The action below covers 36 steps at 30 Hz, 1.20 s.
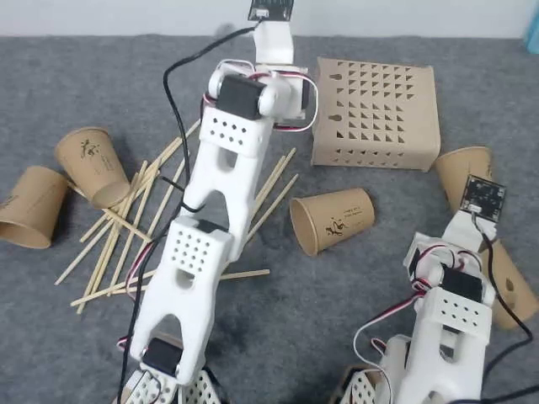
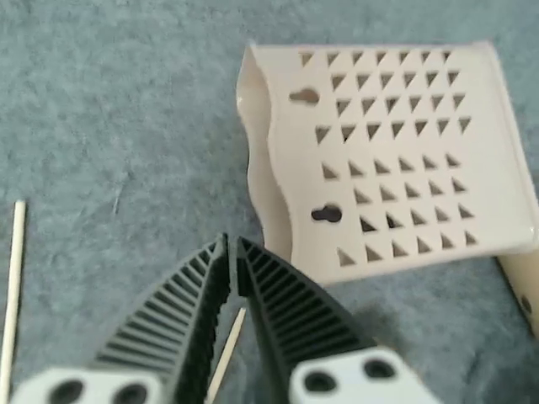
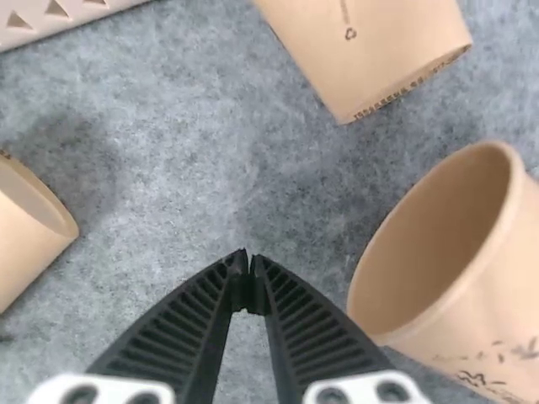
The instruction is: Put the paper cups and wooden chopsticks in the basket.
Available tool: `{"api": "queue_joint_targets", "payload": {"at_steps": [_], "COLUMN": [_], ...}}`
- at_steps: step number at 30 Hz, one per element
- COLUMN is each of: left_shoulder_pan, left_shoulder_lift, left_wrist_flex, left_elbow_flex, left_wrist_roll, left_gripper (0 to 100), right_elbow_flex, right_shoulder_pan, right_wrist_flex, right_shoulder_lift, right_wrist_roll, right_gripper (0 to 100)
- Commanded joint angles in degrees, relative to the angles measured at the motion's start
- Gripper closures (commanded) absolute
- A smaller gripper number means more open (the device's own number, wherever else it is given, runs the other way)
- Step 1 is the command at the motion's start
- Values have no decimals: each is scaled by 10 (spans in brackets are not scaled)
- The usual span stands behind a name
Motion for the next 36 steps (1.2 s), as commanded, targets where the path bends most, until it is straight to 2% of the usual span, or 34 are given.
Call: {"api": "queue_joint_targets", "payload": {"at_steps": [1, 12, 16, 20, 26, 29, 36], "left_shoulder_pan": [4, 51, 59, 55, 55, 64, 63], "left_shoulder_lift": [-119, -244, -317, -425, -540, -559, -505], "left_wrist_flex": [22, -58, -130, -280, -594, -703, -905], "left_elbow_flex": [117, 381, 518, 737, 1038, 1116, 1188], "left_wrist_roll": [-3, -3, -3, -4, -1, -1, -2], "left_gripper": [987, 987, 987, 987, 984, 984, 984], "right_elbow_flex": [-4, -4, -4, -4, -4, -4, -3], "right_shoulder_pan": [0, 0, 1, 1, 1, 1, 1], "right_wrist_flex": [-12, -12, -10, -9, -11, -10, -7], "right_shoulder_lift": [-19, -20, -20, -21, -20, -20, -22], "right_wrist_roll": [11, 16, 17, 17, 17, 17, 17], "right_gripper": [992, 992, 992, 992, 992, 992, 992]}}
